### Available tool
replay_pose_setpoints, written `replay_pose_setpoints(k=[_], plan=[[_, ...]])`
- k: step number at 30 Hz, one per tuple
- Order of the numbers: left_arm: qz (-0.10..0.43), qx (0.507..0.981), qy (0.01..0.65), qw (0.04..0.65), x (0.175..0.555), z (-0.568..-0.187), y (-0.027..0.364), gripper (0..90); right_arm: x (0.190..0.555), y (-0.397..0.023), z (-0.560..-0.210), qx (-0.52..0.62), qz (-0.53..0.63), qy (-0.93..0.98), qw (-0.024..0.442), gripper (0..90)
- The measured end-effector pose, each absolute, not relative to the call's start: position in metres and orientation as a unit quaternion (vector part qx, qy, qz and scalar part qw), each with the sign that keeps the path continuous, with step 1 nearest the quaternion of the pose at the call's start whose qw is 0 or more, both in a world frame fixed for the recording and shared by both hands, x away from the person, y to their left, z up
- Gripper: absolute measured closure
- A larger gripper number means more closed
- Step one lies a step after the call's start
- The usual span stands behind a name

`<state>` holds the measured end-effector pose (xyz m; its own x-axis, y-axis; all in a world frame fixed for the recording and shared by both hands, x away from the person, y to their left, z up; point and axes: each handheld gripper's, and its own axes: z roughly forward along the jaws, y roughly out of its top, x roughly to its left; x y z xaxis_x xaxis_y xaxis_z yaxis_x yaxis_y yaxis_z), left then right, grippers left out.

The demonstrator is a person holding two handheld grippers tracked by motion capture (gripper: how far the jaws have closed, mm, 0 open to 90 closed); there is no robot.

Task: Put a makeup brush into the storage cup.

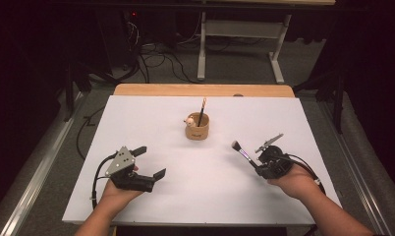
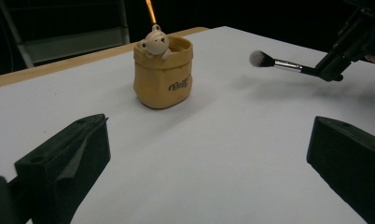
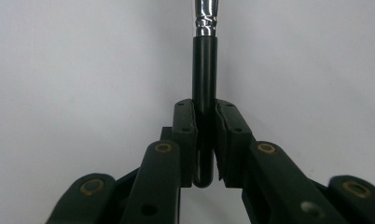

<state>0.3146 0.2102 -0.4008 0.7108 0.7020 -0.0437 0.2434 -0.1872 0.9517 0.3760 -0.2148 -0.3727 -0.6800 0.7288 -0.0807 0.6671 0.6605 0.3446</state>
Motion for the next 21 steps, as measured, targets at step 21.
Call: replay_pose_setpoints(k=[21], plan=[[0.197, 0.737, 0.329, 0.557, 0.318, -0.403, 0.214, 0.0, 0.376, -0.214, -0.387, 0.399, 0.259, 0.868, 0.14, 82.1]])
